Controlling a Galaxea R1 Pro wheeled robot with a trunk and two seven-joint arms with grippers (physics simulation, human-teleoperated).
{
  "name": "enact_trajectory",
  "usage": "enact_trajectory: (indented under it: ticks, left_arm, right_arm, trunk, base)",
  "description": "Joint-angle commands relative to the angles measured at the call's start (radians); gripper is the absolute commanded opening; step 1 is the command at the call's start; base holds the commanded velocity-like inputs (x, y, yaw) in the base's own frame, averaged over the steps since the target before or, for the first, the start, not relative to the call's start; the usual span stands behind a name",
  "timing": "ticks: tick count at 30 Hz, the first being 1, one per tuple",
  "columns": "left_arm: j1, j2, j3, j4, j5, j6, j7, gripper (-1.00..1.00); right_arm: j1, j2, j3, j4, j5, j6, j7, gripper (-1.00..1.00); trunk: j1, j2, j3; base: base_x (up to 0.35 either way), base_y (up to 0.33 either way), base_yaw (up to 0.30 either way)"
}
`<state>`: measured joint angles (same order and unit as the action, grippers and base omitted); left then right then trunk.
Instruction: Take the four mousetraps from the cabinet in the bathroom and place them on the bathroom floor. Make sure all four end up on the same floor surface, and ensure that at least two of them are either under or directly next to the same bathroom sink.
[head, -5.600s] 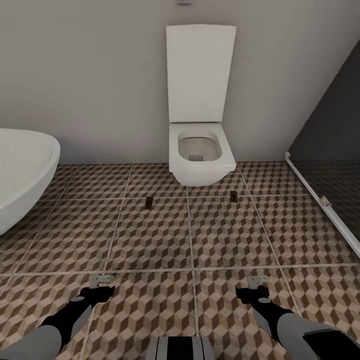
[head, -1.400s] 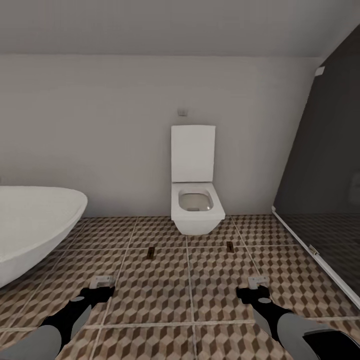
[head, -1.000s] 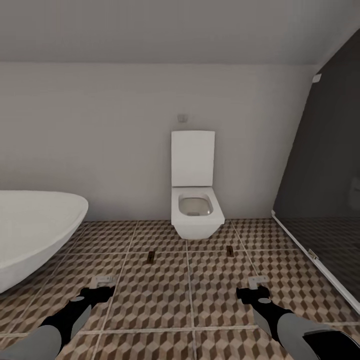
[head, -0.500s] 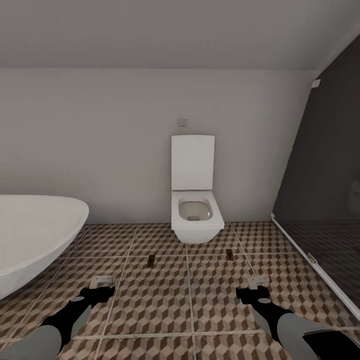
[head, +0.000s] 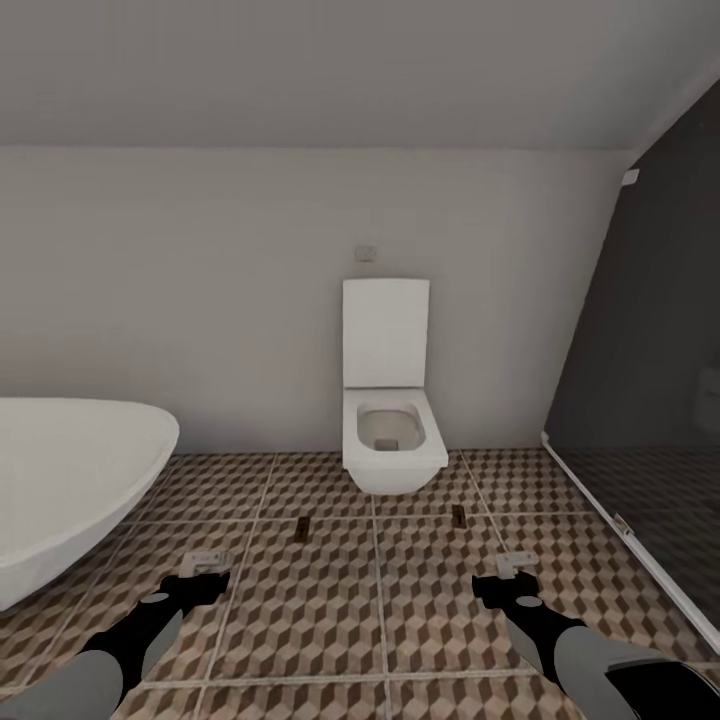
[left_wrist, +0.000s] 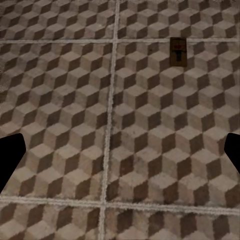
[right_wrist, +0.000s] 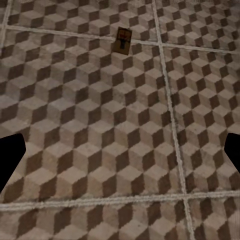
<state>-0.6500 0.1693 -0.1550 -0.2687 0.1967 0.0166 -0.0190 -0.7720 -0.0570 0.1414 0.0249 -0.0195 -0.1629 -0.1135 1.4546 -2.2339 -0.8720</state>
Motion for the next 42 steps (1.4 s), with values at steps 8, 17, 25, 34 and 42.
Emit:
enact_trajectory:
  ticks: [8,17,25,34,42]
  left_arm:
    - [0.0,0.001,-0.008,0.0,0.01,0.002,-0.001,1.0]
    - [0.0,0.001,-0.009,0.0,0.01,0.002,-0.001,1.0]
    - [0.0,0.001,-0.009,0.0,0.01,0.002,-0.001,1.0]
    - [0.0,0.001,-0.009,0.0,0.01,0.002,-0.001,1.0]
    - [0.0,0.001,-0.009,0.0,0.01,0.002,0.0,1.0]
  right_arm:
    - [-0.001,0.0,0.007,0.003,-0.002,-0.003,0.0,1.0]
    - [-0.001,0.0,0.007,0.003,-0.003,-0.003,0.001,1.0]
    - [-0.001,0.0,0.007,0.003,-0.003,-0.003,0.001,1.0]
    - [-0.001,0.0,0.007,0.003,-0.003,-0.003,0.001,1.0]
    - [-0.001,0.0,0.007,0.003,-0.003,-0.003,0.001,1.0]
  trunk:
    - [-0.031,0.056,0.024]
    - [-0.065,0.119,0.052]
    - [-0.096,0.175,0.077]
    - [-0.131,0.238,0.106]
    - [-0.161,0.294,0.131]
  base:
    - [0.0,0.0,0.0]
    - [0.0,0.0,0.0]
    - [0.0,0.0,0.0]
    - [0.0,0.0,0.0]
    - [0.0,0.0,0.0]
